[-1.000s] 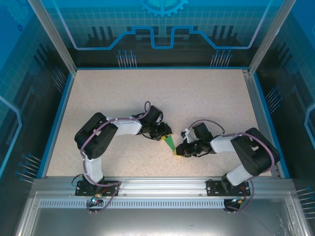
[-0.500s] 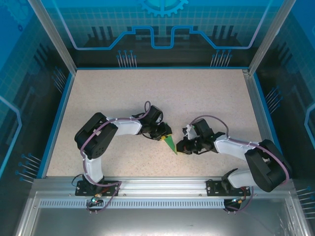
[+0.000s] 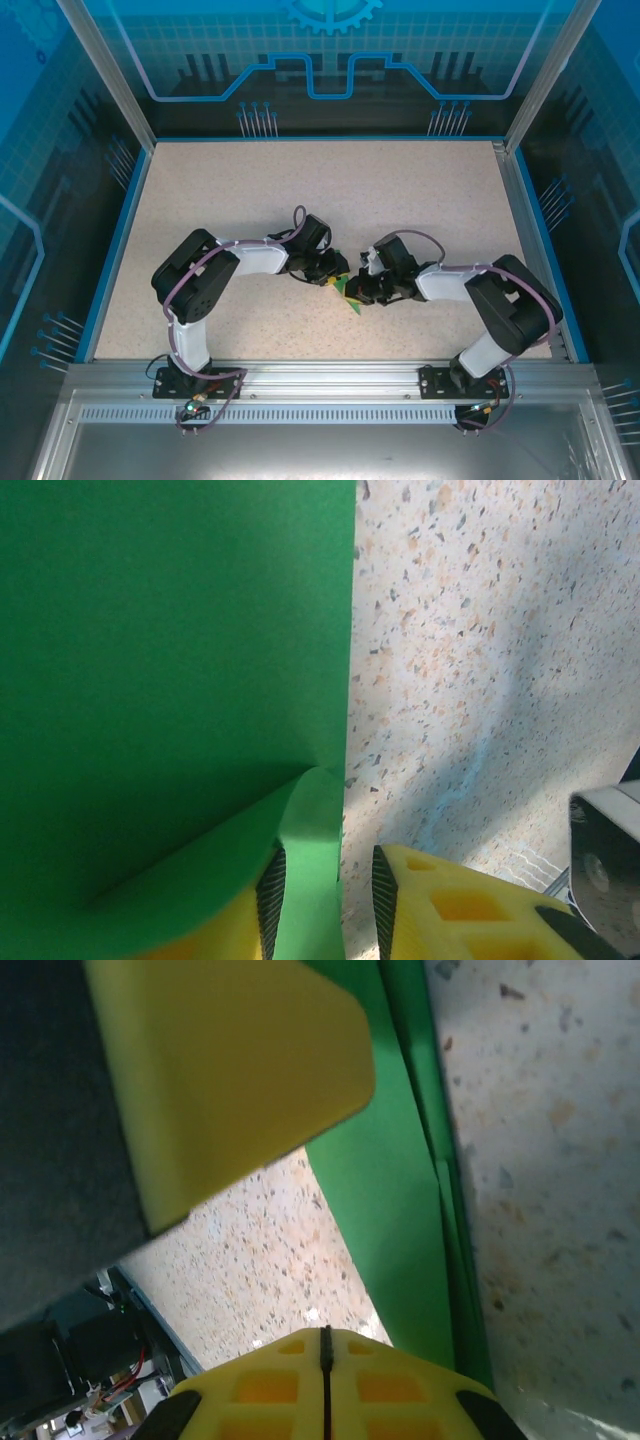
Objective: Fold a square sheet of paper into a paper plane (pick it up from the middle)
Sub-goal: Fold the wing for the fifth time at the center of the table.
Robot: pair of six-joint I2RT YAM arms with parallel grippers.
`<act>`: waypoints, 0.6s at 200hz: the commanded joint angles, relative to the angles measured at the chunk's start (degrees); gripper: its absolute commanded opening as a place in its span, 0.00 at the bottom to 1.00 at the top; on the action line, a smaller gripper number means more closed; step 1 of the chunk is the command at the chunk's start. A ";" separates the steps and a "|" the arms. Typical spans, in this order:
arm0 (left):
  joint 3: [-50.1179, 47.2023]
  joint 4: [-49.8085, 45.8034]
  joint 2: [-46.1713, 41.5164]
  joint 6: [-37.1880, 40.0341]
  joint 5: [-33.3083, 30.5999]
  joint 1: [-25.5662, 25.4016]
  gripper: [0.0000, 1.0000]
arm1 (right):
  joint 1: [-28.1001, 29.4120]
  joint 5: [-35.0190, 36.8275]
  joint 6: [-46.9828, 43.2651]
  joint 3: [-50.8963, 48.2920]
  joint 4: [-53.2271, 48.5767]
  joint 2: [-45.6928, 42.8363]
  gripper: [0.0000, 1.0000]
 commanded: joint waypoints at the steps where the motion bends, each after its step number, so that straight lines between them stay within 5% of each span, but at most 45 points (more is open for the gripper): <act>1: -1.45 -3.97 2.41 0.23 -3.05 0.85 0.34 | -0.74 0.84 0.01 0.92 0.39 2.92 0.07; 120: 4.95 -3.61 -2.87 7.51 0.40 0.83 0.48 | -3.65 2.43 -4.04 -4.33 -6.05 7.37 0.00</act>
